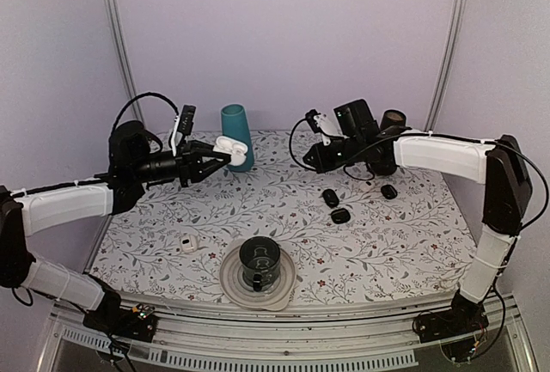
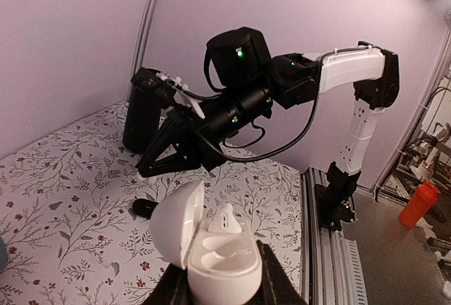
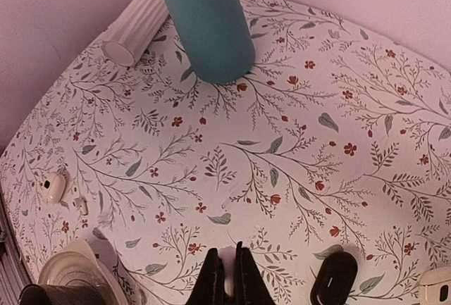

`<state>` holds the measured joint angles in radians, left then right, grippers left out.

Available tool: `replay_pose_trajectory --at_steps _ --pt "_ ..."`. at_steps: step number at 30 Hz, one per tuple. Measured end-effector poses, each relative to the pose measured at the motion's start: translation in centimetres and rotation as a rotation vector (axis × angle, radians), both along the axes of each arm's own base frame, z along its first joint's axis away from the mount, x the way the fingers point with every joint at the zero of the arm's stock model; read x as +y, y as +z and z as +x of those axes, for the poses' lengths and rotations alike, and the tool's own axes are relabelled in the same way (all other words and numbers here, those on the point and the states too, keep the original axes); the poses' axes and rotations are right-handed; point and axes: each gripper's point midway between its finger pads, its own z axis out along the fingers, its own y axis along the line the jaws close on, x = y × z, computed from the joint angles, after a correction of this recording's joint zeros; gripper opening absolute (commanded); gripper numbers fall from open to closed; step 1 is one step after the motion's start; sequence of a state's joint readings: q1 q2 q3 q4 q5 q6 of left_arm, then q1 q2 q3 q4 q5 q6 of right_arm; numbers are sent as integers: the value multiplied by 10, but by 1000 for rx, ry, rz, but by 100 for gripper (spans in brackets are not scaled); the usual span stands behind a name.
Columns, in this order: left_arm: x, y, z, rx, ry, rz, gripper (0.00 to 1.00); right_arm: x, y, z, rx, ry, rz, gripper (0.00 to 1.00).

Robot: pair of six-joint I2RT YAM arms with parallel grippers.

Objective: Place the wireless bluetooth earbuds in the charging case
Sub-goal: Insert the charging case into the left side groove of the charging case.

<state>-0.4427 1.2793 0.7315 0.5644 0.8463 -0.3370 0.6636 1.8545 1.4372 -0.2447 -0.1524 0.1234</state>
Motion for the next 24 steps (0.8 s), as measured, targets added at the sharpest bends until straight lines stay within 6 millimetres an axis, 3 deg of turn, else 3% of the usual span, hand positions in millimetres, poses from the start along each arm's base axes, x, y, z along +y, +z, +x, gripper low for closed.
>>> replay_pose_trajectory --at_steps 6,16,24 --pt "-11 -2 -8 3 -107 6 0 11 59 -37 -128 114 70 3" --pt "-38 -1 -22 -12 -242 20 0 28 137 -103 -295 313 168 3" --pt "-54 -1 -28 -20 -298 37 0 31 181 -143 -373 428 249 3"
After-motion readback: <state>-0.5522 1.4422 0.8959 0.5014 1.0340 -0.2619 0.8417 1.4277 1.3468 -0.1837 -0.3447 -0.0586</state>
